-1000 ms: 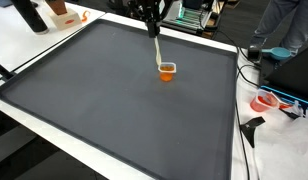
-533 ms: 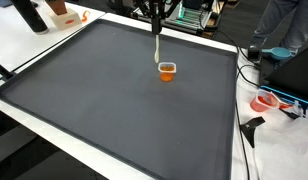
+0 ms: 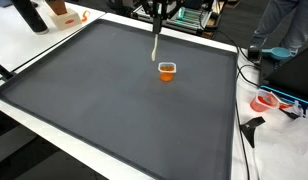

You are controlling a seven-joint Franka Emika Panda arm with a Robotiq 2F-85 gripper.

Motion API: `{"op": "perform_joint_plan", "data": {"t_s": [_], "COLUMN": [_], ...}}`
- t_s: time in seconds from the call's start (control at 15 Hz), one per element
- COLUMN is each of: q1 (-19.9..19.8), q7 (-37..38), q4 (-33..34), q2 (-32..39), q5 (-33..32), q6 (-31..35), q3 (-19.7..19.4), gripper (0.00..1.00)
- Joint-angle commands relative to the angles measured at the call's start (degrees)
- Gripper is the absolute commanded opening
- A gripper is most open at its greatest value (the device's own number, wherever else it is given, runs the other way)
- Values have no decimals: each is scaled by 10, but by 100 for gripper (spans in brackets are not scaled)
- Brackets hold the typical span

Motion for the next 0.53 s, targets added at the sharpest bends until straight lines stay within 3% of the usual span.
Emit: {"op": "perform_joint_plan", "data": {"t_s": [0.0,0.47], "q1": [28,82], "q7": [143,393], "q4": [15,95], "q2": [-13,56], "q5": [-135,-321], "q6": [-73,-239], "q3": [29,78], "gripper": [3,3]}}
